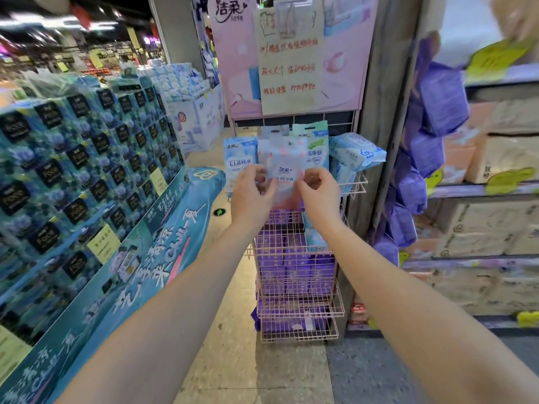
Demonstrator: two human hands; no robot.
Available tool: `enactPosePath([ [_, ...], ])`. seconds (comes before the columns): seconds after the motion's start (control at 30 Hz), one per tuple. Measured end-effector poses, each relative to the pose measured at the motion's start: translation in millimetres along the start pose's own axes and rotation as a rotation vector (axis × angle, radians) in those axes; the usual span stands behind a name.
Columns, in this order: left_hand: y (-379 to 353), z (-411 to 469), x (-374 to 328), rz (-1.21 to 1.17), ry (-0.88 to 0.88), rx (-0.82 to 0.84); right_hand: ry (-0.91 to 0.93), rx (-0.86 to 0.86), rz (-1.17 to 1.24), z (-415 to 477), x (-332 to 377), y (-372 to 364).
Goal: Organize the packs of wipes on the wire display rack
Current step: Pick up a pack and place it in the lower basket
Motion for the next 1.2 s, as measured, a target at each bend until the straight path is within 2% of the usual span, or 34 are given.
enactPosePath([
  [0.27, 1, 55, -5, -0.015, 0.117, -0.085, 0.122, 0.019, -0.144, 40, 31, -24],
  [0.43, -4, 53, 19, 0.116, 0.207, 0.001, 0.088, 0.119, -0.312, 44, 13, -40],
  [0.67, -2, 63, 23, 0.381, 0.117, 0.084, 0.121, 0.123, -0.504, 47, 13, -49],
  [0.87, 3, 70, 25, 0.403, 0.119, 0.128, 0.095, 0.161, -0.440, 53, 11, -43],
  [1.07, 4, 60, 31, 0.345, 0.120, 0.062, 0.149, -0.039, -0.203, 45, 8, -13],
  [1.2, 4, 52, 28, 0.282, 0.150, 0.028, 0.162, -0.202, -0.157, 45, 7, 12],
])
Point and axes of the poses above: each hand's wrist, its own z-axis towards the middle knuckle, its own y-axis out of the back of the hand, x = y × z, the point moved 3 cm from there along z, towards the middle knuckle, and after that the axes turned 6 degrees about -x, right-handed, at the moved point
